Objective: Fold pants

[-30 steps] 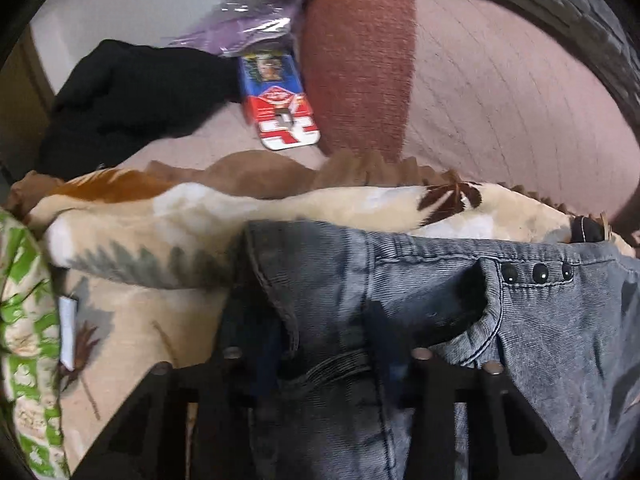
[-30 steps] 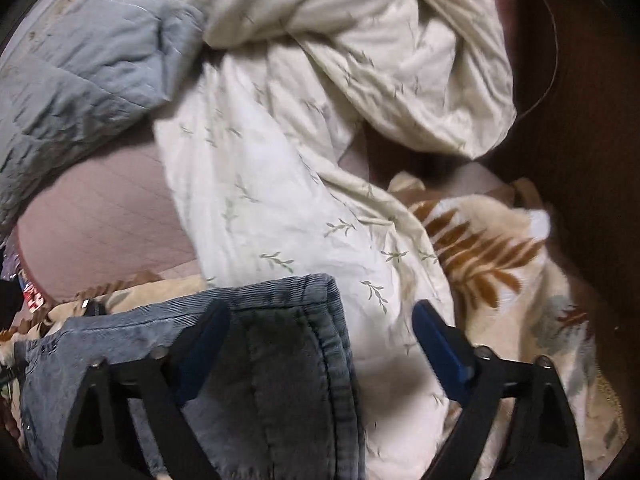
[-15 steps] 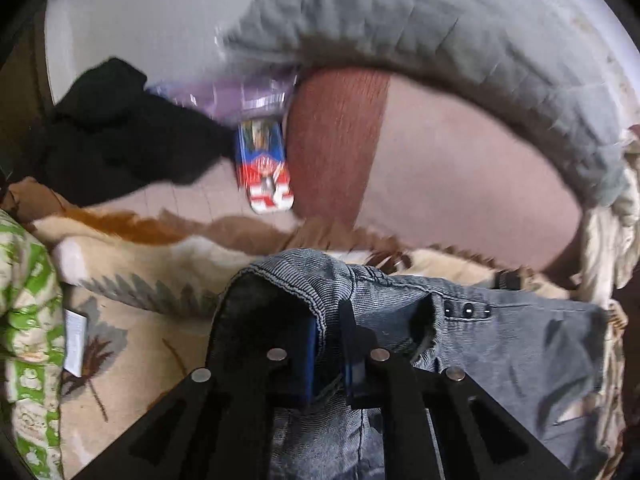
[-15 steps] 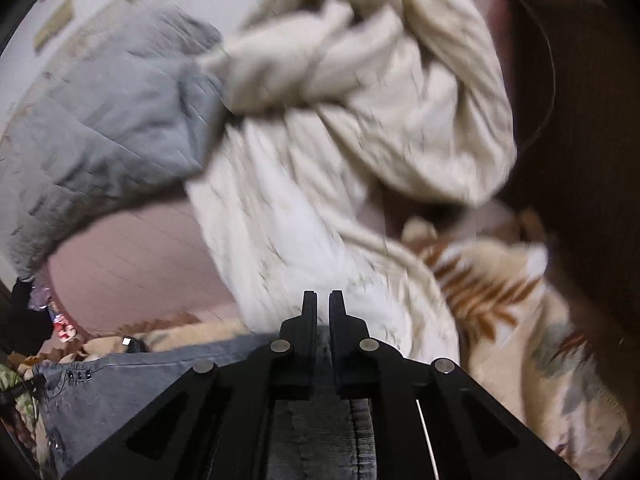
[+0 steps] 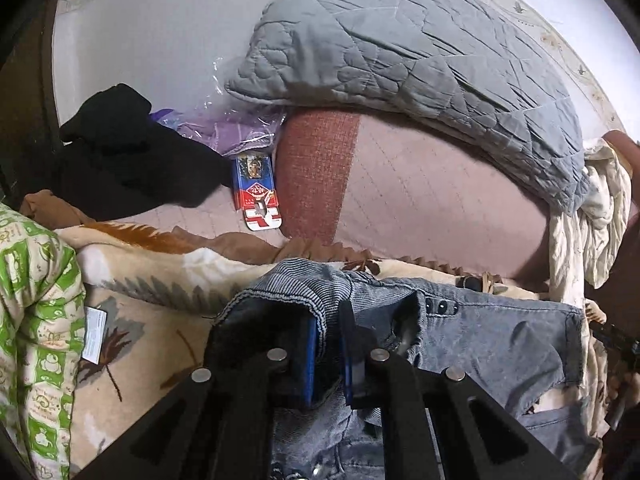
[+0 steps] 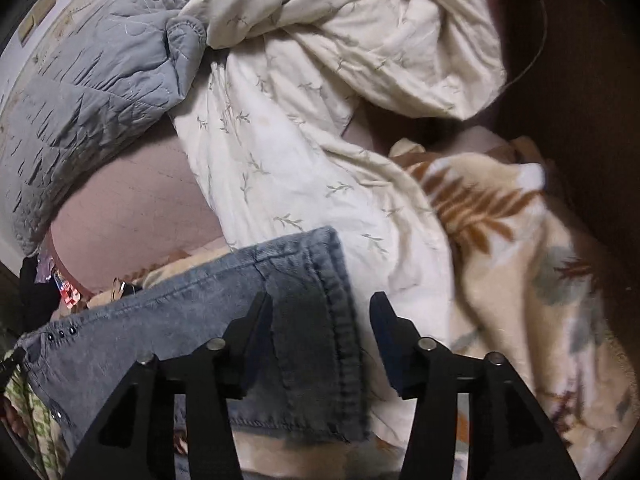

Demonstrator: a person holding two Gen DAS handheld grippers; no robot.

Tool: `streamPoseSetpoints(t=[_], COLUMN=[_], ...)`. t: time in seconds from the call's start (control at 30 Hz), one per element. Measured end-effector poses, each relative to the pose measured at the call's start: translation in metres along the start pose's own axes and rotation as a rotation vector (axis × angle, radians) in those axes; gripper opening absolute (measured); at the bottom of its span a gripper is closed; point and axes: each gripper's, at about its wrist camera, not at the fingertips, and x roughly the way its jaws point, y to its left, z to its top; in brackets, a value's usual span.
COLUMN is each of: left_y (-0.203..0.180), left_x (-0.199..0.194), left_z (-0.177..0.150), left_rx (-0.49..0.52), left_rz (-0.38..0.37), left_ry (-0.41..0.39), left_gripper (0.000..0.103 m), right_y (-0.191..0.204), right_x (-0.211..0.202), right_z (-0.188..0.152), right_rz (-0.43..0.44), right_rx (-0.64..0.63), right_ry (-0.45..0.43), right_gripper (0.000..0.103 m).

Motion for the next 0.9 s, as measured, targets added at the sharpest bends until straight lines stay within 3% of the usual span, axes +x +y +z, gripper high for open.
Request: streamPoseSetpoints(t=[0.17, 0.33, 0.37, 0.4, 0.43, 0.6, 0.83, 0.9], left_y=[0.008, 0.012, 0.013, 0.013, 0.014, 0.013, 0.02, 0.027], left_x=[0.008, 0.022, 0.024, 0.024, 0.023, 0.001, -0.069, -0.091], left_z=[0.001, 0.0, 0.0, 0.0, 0.001, 0.004, -0.006, -0.02], left_rx=[-0.019, -0.025, -0.027, -0.031, -0.039, -0.049, -0.07, -0.094], left_rz=[-0.009, 0.006, 0.012, 0.013, 0.006, -0.029, -0.127, -0.165], left_ry=[0.006, 0.023, 0.029, 0.033, 0.033, 0.006, -0.087, -0.111], left_gripper=[0.011, 0.011, 0.011, 0.011, 0.011, 0.011, 0.011, 0.011], right_y=[0.013, 0.015, 0.018, 0.022, 0.025, 0.037, 0.037, 0.028], right_x=[0.03, 0.051, 0.053, 0.05, 0.048, 0.006, -0.1, -0.108], right_z=[0.013, 0.016, 0.016, 0.016, 0.017, 0.028, 0.038, 0.027], right_rz=[-0.097, -0.051, -0.054, -0.084, -0.103, -0.061, 0.027, 0.026], right_rx=[-0.05, -0.038, -0.049, -0.077, -0.095, -0.132, -0.136, -0.135], right_ry=[-0.027, -0.023, -0.036, -0.062, -0.076, -0.184, -0.432, -0.412], right_gripper=[0.055, 0.055, 0.044, 0.012, 0.013, 0.013, 0.013, 0.013])
